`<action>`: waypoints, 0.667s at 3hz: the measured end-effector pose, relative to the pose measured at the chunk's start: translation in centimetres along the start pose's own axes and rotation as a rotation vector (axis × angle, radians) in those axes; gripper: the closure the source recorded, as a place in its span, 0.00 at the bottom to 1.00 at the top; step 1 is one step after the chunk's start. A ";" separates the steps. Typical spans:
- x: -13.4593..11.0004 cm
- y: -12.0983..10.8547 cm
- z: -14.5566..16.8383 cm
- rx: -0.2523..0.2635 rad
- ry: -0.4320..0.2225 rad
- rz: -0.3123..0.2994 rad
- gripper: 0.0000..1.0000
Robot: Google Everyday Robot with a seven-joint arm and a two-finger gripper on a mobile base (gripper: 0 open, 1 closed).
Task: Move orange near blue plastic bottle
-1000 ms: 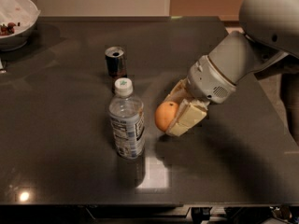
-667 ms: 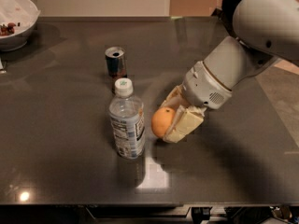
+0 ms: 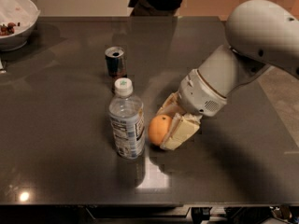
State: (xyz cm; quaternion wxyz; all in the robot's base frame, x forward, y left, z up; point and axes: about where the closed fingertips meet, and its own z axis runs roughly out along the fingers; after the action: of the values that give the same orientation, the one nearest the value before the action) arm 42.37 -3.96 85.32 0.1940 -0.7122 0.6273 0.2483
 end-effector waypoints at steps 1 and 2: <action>0.2 0.2 0.8 0.000 0.011 -0.002 0.82; 0.4 0.4 1.3 -0.001 0.017 -0.002 0.60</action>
Offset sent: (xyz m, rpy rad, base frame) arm -0.0055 0.0025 -0.0216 -0.0212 0.0009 -0.0002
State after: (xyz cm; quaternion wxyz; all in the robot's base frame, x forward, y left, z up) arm 41.88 -3.58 83.99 0.1887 -0.7151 0.6279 0.2424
